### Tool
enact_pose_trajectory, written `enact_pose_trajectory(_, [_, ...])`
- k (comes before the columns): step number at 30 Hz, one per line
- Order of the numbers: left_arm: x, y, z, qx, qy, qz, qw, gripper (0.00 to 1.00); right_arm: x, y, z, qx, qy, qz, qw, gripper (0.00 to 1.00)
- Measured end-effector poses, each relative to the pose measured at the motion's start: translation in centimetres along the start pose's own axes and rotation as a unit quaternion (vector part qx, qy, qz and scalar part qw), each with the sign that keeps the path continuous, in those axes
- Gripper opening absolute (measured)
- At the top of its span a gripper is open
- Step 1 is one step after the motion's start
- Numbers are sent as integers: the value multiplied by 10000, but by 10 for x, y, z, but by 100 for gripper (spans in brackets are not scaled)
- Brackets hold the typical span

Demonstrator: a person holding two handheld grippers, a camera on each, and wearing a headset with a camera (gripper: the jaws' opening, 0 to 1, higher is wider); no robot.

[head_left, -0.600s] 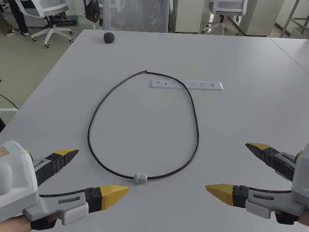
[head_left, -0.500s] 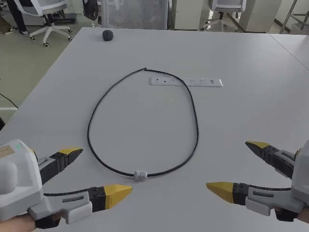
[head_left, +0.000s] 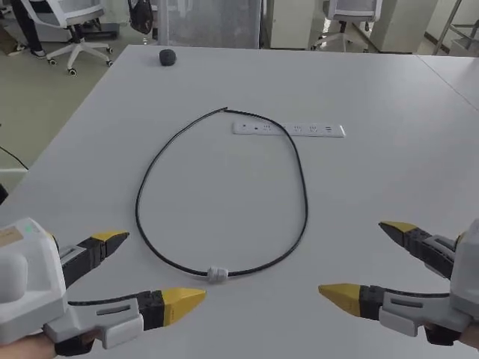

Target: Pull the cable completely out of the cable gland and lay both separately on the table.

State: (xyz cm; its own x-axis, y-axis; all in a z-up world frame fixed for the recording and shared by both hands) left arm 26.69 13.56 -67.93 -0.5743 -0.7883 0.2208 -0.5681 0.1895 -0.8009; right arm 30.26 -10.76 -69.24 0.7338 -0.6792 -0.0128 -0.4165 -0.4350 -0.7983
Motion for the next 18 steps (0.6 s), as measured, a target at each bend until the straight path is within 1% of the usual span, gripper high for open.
enact_pose_trajectory(8, [1,1,0,-17,19,15,10000,94,1,-1,0,19,31,22,10000,90])
enact_pose_trajectory(18, [1,0,-1,-22,36,19,10000,93,-1,-1,1,-1,-5,27,10000,90])
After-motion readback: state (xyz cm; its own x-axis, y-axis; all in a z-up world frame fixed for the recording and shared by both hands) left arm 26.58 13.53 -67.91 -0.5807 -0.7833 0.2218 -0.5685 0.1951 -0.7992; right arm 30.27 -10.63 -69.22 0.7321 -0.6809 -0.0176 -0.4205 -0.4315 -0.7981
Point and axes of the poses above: the centre of the closed fingertips' face, and the gripper's own axes: z roughly forward along the fingers, x roughly to its right, y roughly out of its underside, the point moved 2 cm from there along -z, roughly backward along the fingers, and after that the axes turned 15 degrees about -x, right-handed, at the moved point
